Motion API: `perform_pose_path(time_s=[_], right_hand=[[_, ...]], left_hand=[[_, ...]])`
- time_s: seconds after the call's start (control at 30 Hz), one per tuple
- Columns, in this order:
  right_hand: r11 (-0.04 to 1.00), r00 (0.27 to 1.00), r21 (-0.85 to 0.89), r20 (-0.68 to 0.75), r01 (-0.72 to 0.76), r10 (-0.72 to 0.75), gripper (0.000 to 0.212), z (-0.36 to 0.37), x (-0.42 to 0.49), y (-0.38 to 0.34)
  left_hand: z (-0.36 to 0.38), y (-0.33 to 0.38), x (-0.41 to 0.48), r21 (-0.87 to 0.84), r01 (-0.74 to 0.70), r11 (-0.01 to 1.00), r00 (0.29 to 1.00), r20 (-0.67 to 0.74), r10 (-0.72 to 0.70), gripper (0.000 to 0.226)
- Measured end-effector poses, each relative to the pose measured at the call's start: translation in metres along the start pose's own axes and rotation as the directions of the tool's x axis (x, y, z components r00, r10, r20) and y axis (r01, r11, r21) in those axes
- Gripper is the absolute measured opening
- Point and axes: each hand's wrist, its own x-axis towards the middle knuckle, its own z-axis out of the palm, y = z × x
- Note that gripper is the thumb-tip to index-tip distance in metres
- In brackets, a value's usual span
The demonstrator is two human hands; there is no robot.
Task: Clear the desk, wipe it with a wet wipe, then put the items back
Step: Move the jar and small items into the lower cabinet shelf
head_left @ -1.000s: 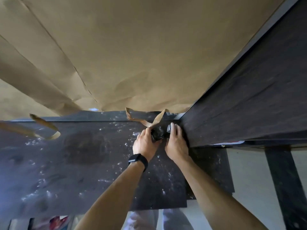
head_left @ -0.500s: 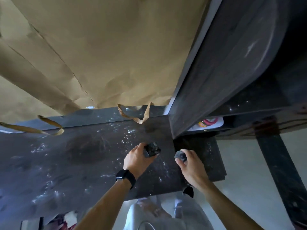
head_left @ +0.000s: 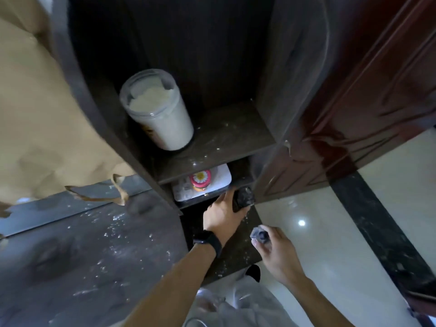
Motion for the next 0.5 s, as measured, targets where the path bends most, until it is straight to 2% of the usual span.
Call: perform_pose_path(time_s=[0.07,0.13,0.23,0.37,0.5], right_hand=[[1.0,1.0,0.0,0.016,0.018,-0.018,0.043,-0.014,0.004,0.016],[0.999,0.999,0.012,0.027,0.033,-0.033,0.042,-0.027,0.009,0.03],[0.998,0.998,0.033,0.028,0.061,-0.062,0.04,-0.04,0.019,0.044],[0.995,0.996,0.034,0.016,0.092,-0.093,0.038,-0.046,0.032,0.054],[0.992,0.991,0.017,0.034,0.128,-0.129,0.038,-0.046,0.044,0.053]], left_hand=[[0.014,0.018,0.02,0.227,-0.056,0.972,0.989,-0.119,0.084,0.061],[0.024,0.029,0.038,0.384,-0.039,0.923,0.977,-0.18,0.117,0.063],[0.025,0.034,0.058,0.424,0.025,0.905,0.977,-0.203,0.068,0.06],[0.023,0.034,0.073,0.461,0.043,0.887,0.998,-0.064,-0.016,0.061],[0.025,0.034,0.082,0.486,0.067,0.871,0.998,-0.038,-0.055,0.061]])
